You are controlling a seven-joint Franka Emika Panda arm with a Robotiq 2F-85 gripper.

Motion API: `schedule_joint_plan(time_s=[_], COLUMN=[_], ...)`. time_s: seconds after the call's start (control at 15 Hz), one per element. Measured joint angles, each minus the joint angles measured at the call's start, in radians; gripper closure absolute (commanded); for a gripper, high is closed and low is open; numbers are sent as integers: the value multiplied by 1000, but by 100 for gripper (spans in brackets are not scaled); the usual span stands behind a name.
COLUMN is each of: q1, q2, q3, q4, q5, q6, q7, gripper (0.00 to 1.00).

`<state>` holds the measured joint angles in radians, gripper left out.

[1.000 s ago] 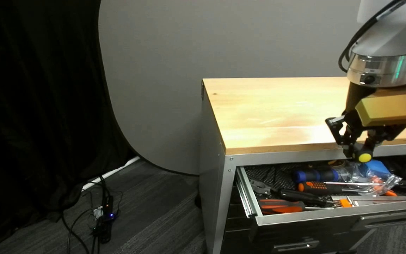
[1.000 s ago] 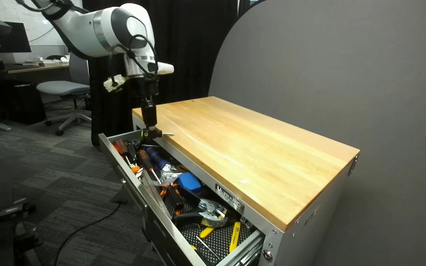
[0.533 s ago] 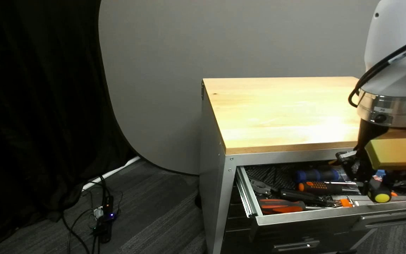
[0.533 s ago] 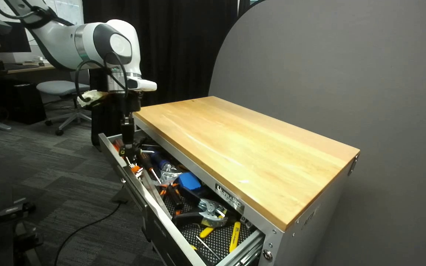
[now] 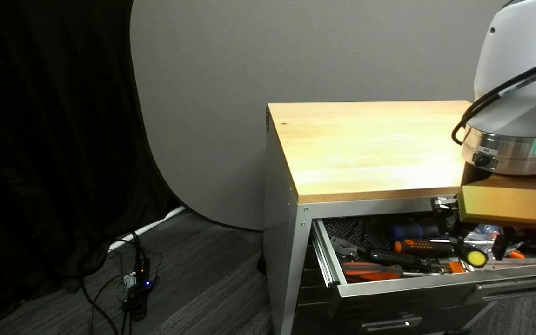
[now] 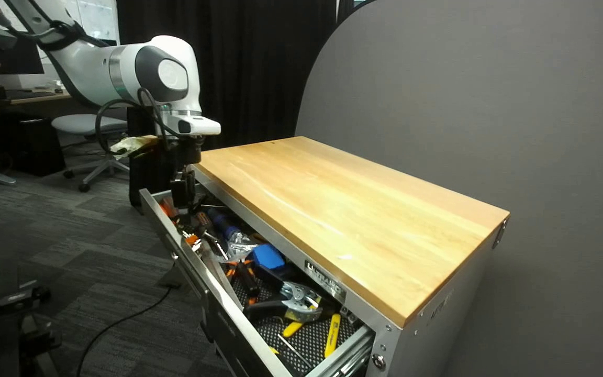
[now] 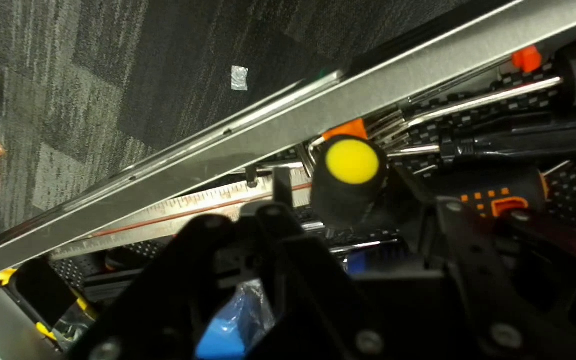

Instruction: Put the screwdriver in the top drawer the close it

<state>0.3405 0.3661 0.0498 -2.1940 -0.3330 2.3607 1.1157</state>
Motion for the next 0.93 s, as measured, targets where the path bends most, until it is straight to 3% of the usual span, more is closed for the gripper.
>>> schedule_joint_plan(time_s=[0.13,0.47,0.93], q1=[0,-18,-111], q2=[0,-3,-6], q3=[-5,-2,55], q4=[0,-7,-44], q5=[0,23,247], q6=[3,-2,-125], q7=[20,-18,-444], gripper=[1,0,0])
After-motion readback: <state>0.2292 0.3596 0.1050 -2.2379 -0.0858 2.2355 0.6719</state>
